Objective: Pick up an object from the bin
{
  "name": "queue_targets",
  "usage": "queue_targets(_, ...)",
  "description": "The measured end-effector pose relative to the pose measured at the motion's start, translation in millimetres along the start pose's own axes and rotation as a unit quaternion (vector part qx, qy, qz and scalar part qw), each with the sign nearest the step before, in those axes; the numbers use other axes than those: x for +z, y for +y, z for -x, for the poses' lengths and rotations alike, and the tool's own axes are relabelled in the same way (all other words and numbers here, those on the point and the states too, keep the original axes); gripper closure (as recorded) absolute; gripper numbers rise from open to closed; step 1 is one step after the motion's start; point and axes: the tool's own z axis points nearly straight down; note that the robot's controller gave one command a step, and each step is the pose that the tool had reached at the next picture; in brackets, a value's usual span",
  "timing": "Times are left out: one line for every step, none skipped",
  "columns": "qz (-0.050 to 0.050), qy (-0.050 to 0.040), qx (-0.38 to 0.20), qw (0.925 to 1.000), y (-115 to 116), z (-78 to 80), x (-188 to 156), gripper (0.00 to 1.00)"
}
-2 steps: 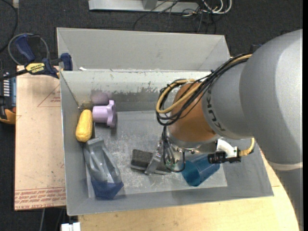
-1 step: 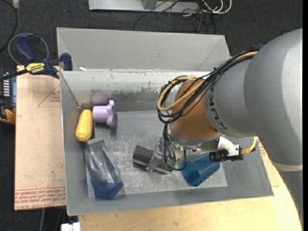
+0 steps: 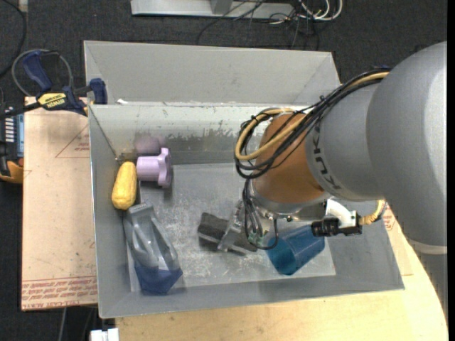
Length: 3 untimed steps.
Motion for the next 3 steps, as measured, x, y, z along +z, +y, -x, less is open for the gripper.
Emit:
queue_targets(0.0,0.0004,0.0,1.0,0,0.0,-13,1.0)
queue_targets(-0.001,0.0021,-0.001,1.0,0,-0.5,-46,1.0)
queue_targets(0.0,0.0005,-0.001,1.0,1,0.8,-86,1.0)
